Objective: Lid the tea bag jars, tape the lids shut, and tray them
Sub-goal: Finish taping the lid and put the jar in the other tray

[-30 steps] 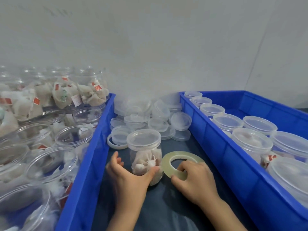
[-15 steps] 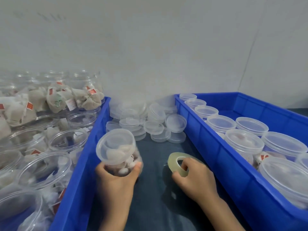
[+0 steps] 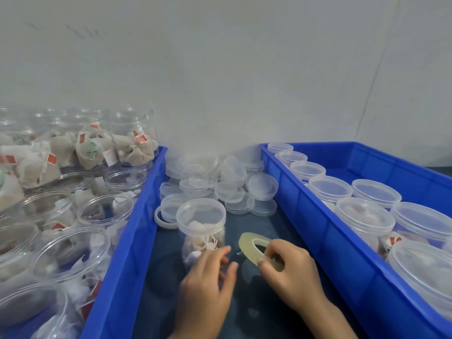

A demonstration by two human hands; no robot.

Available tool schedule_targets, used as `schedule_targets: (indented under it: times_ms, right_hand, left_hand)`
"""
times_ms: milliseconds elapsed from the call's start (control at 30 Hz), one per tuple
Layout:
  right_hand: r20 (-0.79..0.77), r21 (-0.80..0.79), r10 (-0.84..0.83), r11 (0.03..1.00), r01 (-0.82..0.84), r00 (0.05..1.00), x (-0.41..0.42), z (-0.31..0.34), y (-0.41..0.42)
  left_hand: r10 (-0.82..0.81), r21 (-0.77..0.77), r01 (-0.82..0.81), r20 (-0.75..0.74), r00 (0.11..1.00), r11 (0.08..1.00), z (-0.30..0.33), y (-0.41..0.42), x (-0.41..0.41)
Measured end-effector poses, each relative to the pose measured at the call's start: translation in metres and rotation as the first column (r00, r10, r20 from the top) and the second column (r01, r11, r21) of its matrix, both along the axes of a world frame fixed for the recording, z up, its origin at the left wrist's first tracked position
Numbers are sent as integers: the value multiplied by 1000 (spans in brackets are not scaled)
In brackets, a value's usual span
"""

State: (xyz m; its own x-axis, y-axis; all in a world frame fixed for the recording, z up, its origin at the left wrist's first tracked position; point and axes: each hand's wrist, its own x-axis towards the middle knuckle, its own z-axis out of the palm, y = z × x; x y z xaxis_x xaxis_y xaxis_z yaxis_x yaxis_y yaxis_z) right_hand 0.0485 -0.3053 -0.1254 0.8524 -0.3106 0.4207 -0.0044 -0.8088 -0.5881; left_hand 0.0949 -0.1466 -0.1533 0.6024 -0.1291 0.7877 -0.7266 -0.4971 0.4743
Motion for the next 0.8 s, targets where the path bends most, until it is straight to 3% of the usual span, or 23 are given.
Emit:
schedule_targets:
  times_ms: [100, 333, 567, 800]
  right_hand:
    - [-15, -23, 78, 997, -78, 997, -2, 1, 3]
    - [9, -58, 99, 993, -98, 995, -2, 1, 6]
    - [-17, -62, 104, 993, -105, 994, -2, 1, 5]
    - [-87, -88, 122, 988, -130, 989, -2, 2, 5]
  left_hand:
    - [-133, -13, 137, -359, 924, 990, -6, -7, -2]
    - [-193, -184, 119, -470, 861, 976, -8, -5, 5]
    - [-190, -182, 132, -354, 916, 974, -4, -4, 2]
    - [-64, -111, 46, -161, 985, 993, 5, 1, 1]
